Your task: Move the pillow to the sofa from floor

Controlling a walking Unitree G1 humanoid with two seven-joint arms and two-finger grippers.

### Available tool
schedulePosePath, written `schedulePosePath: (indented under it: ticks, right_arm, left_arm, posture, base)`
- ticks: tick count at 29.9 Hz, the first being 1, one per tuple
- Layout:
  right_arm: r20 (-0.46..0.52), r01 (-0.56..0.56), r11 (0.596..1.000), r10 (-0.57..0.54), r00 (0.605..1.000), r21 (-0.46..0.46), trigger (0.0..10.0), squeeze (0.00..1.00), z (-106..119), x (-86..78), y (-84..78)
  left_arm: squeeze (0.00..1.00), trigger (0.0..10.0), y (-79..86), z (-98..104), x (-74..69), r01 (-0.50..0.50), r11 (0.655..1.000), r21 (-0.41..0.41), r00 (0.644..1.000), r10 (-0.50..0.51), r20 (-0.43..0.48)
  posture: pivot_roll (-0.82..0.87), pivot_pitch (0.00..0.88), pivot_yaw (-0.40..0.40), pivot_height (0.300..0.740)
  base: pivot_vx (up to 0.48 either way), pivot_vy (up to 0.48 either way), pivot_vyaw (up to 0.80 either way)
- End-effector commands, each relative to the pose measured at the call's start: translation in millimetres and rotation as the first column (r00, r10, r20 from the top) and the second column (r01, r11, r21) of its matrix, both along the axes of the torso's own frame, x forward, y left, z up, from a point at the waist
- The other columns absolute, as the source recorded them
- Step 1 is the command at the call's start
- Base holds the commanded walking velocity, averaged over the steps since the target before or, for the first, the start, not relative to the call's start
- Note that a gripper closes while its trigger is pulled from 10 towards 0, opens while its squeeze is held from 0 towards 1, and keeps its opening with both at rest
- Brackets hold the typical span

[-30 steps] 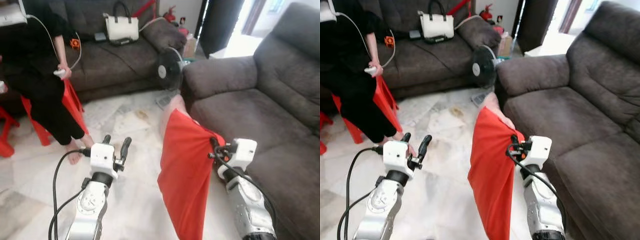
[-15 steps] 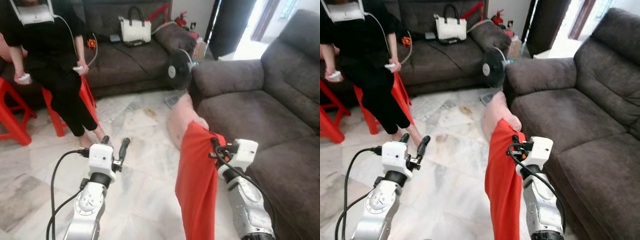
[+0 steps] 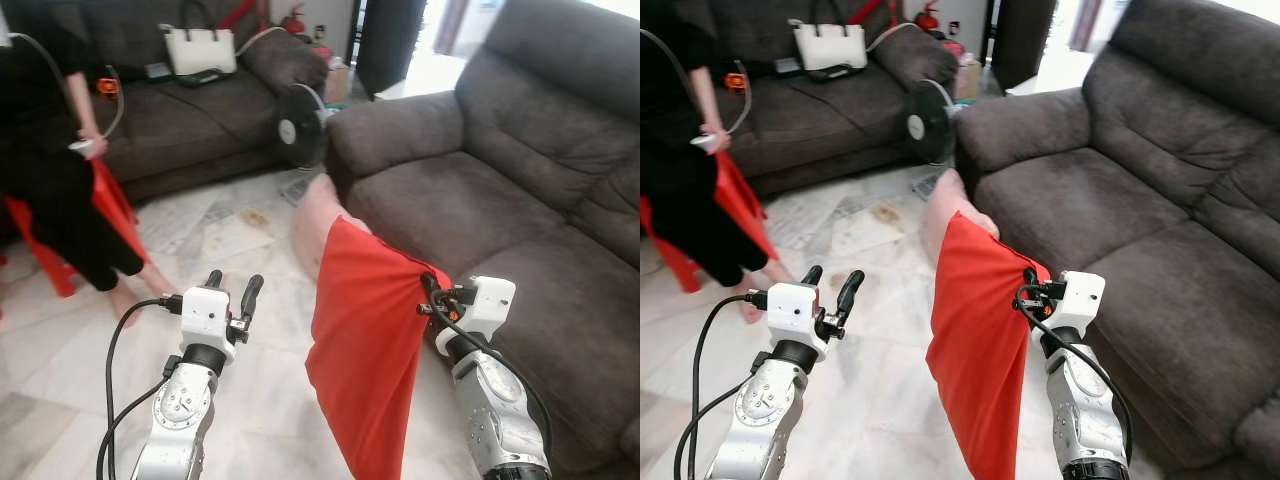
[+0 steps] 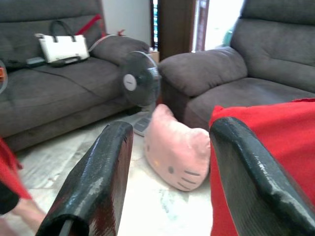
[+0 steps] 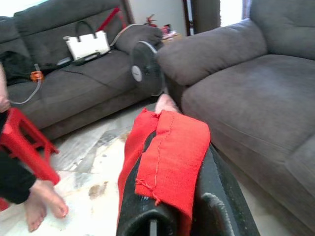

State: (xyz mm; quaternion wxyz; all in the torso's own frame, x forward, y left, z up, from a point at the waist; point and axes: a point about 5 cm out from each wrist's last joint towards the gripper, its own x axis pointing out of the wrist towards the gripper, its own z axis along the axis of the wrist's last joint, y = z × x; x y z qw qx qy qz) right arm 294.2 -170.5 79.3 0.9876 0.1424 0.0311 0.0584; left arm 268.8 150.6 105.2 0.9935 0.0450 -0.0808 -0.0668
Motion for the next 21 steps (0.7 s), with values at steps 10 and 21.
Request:
schedulePosePath:
  ticks: [10, 21]
  right_arm:
    - [0.129, 0.035, 0.999, -0.033, 0.991, -0.016, 10.0, 0.00, 29.9, 11.1, -8.1]
    - [0.128, 0.043, 0.999, -0.040, 0.991, -0.022, 10.0, 0.00, 30.5, 11.4, -9.9]
  left_arm:
    - [0.00, 10.0, -0.8, -3.1, 1.3, 0.005, 1.000, -0.022, 1.000, -0.006, -0.022]
    - [0.00, 10.0, -1.7, -3.1, 1.2, 0.007, 1.000, -0.018, 1.000, -0.007, -0.022]
  posture:
    - [0.16, 0.004, -0.114, 0.740]
    - [0.15, 0.009, -0.116, 0.740]
  base:
    - [0.000, 0.207, -0.80]
    - [0.000, 0.210, -0.80]
